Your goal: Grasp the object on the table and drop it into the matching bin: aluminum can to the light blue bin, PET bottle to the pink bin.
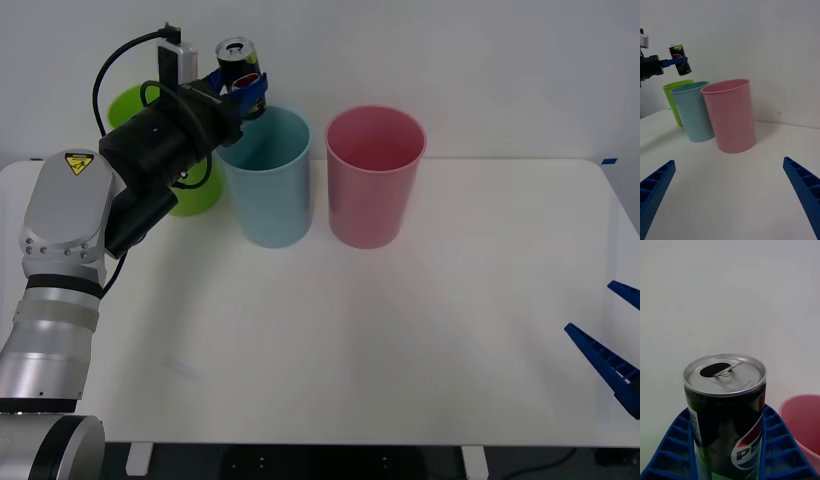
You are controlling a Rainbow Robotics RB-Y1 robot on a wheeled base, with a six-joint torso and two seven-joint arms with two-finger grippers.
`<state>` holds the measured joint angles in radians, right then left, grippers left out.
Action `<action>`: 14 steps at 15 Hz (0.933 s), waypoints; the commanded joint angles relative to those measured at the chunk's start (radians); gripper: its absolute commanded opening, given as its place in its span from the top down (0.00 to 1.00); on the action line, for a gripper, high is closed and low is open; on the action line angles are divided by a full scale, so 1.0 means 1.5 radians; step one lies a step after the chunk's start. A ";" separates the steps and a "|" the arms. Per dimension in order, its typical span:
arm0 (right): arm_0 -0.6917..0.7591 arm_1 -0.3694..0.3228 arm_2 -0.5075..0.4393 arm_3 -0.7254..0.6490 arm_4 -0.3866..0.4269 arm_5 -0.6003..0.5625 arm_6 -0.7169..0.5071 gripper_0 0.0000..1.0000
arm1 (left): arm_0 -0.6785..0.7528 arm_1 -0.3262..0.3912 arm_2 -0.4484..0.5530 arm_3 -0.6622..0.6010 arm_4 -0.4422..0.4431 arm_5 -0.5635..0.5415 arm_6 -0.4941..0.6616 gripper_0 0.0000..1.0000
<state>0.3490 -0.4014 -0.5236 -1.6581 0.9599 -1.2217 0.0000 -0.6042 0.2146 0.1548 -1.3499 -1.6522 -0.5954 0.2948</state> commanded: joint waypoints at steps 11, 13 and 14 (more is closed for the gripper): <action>0.000 0.000 0.000 0.000 0.000 0.000 0.000 0.00 | 0.008 0.004 0.002 0.000 0.032 -0.017 -0.010 0.00; 0.000 0.000 0.000 0.000 0.000 0.000 0.000 0.00 | 0.016 0.016 0.003 0.000 0.062 -0.032 -0.013 0.00; 0.000 0.000 0.000 0.000 0.000 0.000 0.000 0.00 | 0.024 0.030 0.003 0.000 0.083 -0.036 -0.017 0.00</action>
<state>0.3490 -0.4014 -0.5236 -1.6581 0.9599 -1.2217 0.0001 -0.5763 0.2454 0.1593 -1.3499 -1.5501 -0.6434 0.2734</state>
